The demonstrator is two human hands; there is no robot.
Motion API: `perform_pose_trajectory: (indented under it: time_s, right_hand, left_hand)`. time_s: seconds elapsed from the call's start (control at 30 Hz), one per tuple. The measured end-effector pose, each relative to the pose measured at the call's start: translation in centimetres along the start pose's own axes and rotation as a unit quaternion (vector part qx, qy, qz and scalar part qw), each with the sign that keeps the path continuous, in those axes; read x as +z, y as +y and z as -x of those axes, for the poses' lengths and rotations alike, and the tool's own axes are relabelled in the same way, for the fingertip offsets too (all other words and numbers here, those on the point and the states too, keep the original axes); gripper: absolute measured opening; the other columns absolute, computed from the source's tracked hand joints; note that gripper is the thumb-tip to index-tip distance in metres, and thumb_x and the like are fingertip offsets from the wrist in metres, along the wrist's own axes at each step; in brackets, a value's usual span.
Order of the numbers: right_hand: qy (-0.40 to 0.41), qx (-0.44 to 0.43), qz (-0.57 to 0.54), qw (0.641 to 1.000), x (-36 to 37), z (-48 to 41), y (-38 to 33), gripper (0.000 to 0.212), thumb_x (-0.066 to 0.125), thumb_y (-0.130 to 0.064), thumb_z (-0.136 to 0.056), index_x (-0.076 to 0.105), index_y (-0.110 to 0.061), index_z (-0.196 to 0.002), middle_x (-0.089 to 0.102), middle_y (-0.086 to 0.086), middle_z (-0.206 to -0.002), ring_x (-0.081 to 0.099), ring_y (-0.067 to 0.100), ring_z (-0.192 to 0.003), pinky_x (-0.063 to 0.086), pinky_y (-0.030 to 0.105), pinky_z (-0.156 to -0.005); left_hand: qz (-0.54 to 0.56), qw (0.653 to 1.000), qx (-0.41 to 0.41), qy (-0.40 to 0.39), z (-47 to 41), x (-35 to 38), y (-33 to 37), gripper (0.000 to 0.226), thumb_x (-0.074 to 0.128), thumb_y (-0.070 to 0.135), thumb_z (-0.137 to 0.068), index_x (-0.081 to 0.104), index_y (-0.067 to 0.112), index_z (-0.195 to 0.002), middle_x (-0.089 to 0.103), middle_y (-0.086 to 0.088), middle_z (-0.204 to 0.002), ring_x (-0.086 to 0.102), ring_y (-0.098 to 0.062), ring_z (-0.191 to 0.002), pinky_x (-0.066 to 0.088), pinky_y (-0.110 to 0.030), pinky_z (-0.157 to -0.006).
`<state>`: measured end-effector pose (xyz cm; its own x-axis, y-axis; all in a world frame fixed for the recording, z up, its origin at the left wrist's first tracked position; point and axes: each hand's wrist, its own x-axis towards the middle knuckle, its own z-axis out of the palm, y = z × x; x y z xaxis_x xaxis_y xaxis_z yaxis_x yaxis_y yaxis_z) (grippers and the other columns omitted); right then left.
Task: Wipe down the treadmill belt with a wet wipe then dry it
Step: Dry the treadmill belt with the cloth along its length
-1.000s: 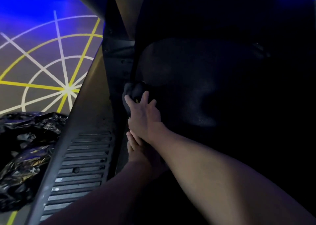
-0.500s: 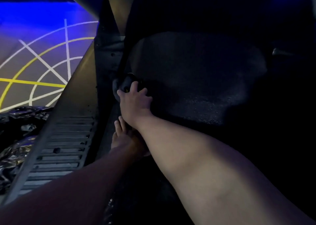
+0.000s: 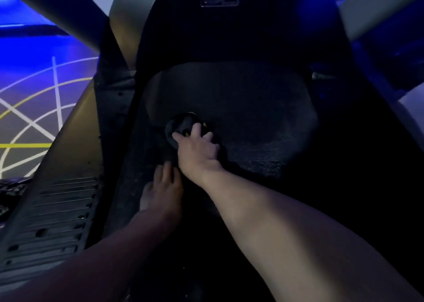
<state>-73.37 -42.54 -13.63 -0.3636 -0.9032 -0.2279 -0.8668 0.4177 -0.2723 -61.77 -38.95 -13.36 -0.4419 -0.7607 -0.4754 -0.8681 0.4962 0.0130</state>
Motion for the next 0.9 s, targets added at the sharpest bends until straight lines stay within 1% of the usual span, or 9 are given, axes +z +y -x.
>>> perform_pose_trajectory:
  time_s: [0.03,0.1,0.17,0.23,0.37,0.47,0.63,0.77,0.9]
  right_hand:
    - [0.005,0.007,-0.004,1.000,-0.3,0.3,1.2,0.044,0.044,-0.023,-0.102,0.042,-0.042,-0.142,0.022,0.014,-0.146,0.039,0.040,-0.115,0.046,0.050,-0.086]
    - [0.014,0.027,-0.006,1.000,-0.8,0.8,3.6,0.044,0.046,-0.025,-0.102,0.042,-0.043,-0.142,0.023,0.013,-0.146,0.039,0.040,-0.117,0.047,0.051,-0.088]
    - [0.013,0.044,-0.008,0.999,-1.3,1.4,5.8,0.045,0.047,-0.026,-0.102,0.041,-0.044,-0.143,0.023,0.012,-0.146,0.039,0.039,-0.119,0.047,0.051,-0.090]
    - [0.015,0.057,-0.005,0.998,-1.9,2.0,8.0,0.048,0.049,-0.025,-0.101,0.039,-0.045,-0.144,0.022,0.012,-0.147,0.039,0.039,-0.120,0.047,0.052,-0.091]
    - [0.007,0.091,-0.009,0.996,-3.0,3.2,13.1,0.060,0.057,-0.019,-0.097,0.036,-0.045,-0.146,0.022,0.011,-0.144,0.039,0.039,-0.120,0.048,0.053,-0.093]
    - [0.022,0.130,-0.005,0.991,-4.1,4.5,17.9,0.062,0.057,-0.022,-0.096,0.034,-0.047,-0.148,0.026,0.010,-0.139,0.041,0.038,-0.117,0.048,0.052,-0.093]
    - [0.026,0.203,-0.007,0.979,-5.8,7.1,24.6,0.068,0.059,-0.023,-0.095,0.028,-0.044,-0.152,0.024,0.013,-0.142,0.040,0.040,-0.117,0.045,0.046,-0.090]
    - [0.040,0.213,0.021,0.976,-5.2,7.3,24.6,0.073,0.060,-0.022,-0.094,0.024,-0.042,-0.154,0.026,0.014,-0.139,0.044,0.039,-0.111,0.042,0.040,-0.077]
    - [0.052,0.209,0.019,0.976,-5.2,6.7,24.3,0.067,0.057,-0.035,-0.094,0.026,-0.040,-0.154,0.032,0.015,-0.136,0.053,0.041,-0.107,0.046,0.038,-0.082]
  left_hand:
    - [-0.019,0.999,0.028,0.017,0.1,0.3,0.7,0.090,0.064,0.022,-0.087,0.006,0.012,-0.154,-0.002,-0.010,-0.159,0.004,-0.030,-0.147,0.030,-0.042,-0.112]
    - [-0.005,1.000,0.020,-0.019,0.0,0.2,2.7,0.086,0.059,0.019,-0.090,0.002,0.011,-0.155,-0.004,-0.018,-0.159,0.001,-0.035,-0.148,0.028,-0.046,-0.115]
    - [0.051,0.994,-0.012,-0.097,-0.3,-0.5,5.0,0.097,0.063,0.032,-0.088,-0.009,0.027,-0.154,-0.014,-0.028,-0.157,-0.009,-0.046,-0.146,0.019,-0.054,-0.117]
    - [0.090,0.989,-0.039,-0.115,-0.6,-0.9,6.7,0.107,0.068,0.051,-0.082,-0.012,0.037,-0.152,-0.017,-0.032,-0.154,-0.010,-0.051,-0.143,0.017,-0.060,-0.115]
    - [0.065,0.992,-0.045,-0.094,-0.4,-0.1,7.7,0.115,0.072,0.054,-0.079,-0.013,0.028,-0.154,-0.025,-0.014,-0.158,-0.015,-0.044,-0.145,0.020,-0.068,-0.109]
    - [0.035,0.997,-0.019,-0.069,-0.2,-0.3,7.9,0.116,0.071,0.054,-0.079,-0.009,0.018,-0.155,-0.017,-0.009,-0.161,-0.010,-0.035,-0.148,0.022,-0.061,-0.112]
    - [0.035,0.998,-0.022,-0.054,-0.4,-0.3,8.1,0.116,0.074,0.054,-0.076,-0.002,0.018,-0.155,-0.007,-0.009,-0.160,-0.001,-0.035,-0.148,0.028,-0.059,-0.110]
    - [0.053,0.997,-0.019,-0.046,-0.5,0.0,7.5,0.115,0.075,0.056,-0.074,0.001,0.022,-0.155,-0.008,-0.006,-0.161,-0.003,-0.032,-0.148,0.027,-0.059,-0.110]
    - [0.054,0.997,0.034,-0.045,0.0,0.4,5.1,0.117,0.077,0.054,-0.072,0.001,0.024,-0.155,-0.013,0.000,-0.162,-0.007,-0.022,-0.150,0.022,-0.049,-0.116]
